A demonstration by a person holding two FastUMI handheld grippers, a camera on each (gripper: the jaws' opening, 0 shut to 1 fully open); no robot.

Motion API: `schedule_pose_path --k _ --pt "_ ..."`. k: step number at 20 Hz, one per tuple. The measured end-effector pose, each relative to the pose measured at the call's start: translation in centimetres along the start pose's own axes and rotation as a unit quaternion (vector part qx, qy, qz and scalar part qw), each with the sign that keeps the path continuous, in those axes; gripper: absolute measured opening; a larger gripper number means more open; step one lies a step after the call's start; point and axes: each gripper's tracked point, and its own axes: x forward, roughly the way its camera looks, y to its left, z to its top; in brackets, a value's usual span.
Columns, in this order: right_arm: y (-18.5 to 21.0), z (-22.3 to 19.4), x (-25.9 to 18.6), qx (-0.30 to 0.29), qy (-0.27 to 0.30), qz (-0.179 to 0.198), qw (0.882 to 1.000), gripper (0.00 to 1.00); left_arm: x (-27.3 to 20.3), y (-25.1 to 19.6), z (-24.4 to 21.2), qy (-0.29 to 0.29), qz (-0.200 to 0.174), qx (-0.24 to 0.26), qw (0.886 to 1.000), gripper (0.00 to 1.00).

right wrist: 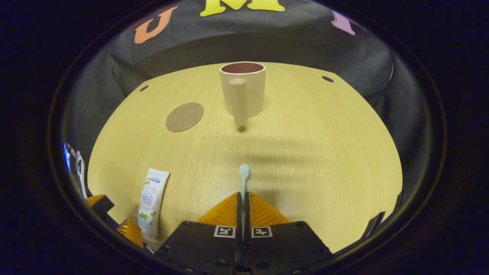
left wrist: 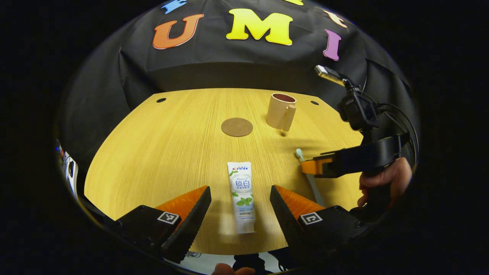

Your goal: Put the toothbrush and toothpaste on the desktop into the cup, then pick up the cup and place it on the coaster on the desktop.

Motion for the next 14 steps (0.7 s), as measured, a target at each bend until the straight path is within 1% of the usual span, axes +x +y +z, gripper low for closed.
schedule_pose_path --k 6,7,8,9,10,11,12,13,14 --pt "-0.7 1.3 -2.4 0.02 -0.017 0.012 1.0 0.0 2.6 -0.2 -1.9 0.02 0.01 0.006 1.0 0.98" --pt "-0.8 1.5 -2.8 0.022 -0.02 0.013 0.999 0.0 2.8 -0.3 -2.2 0.023 0.01 0.008 1.0 0.96" --pt "-1.0 1.7 -3.2 0.023 -0.022 0.014 0.999 0.03 3.1 -0.2 -2.4 0.025 0.011 0.01 1.0 0.95" --pt "-1.1 1.9 -3.6 0.025 -0.026 0.015 0.999 0.0 3.4 -0.1 -2.6 0.026 0.013 0.013 0.999 0.9" --pt "-1.3 2.1 -3.9 0.028 -0.029 0.015 0.999 0.0 3.4 -0.1 -2.6 0.026 0.015 0.015 0.999 0.88" --pt "-1.4 2.2 -4.1 0.03 -0.033 0.015 0.999 0.0 3.5 0.0 -2.6 0.026 0.015 0.017 0.999 0.9" --pt "-1.5 2.4 -4.3 0.032 -0.036 0.016 0.999 0.0 3.6 0.0 -2.7 0.027 0.016 0.019 0.999 0.82" --pt "-1.8 2.5 -4.4 0.031 -0.039 0.014 0.999 0.0 3.8 0.0 -2.8 0.029 0.016 0.022 0.999 0.77" --pt "-2.0 2.5 -4.5 0.031 -0.04 0.013 0.999 0.0 3.8 0.0 -2.9 0.03 0.018 0.025 0.999 0.74"
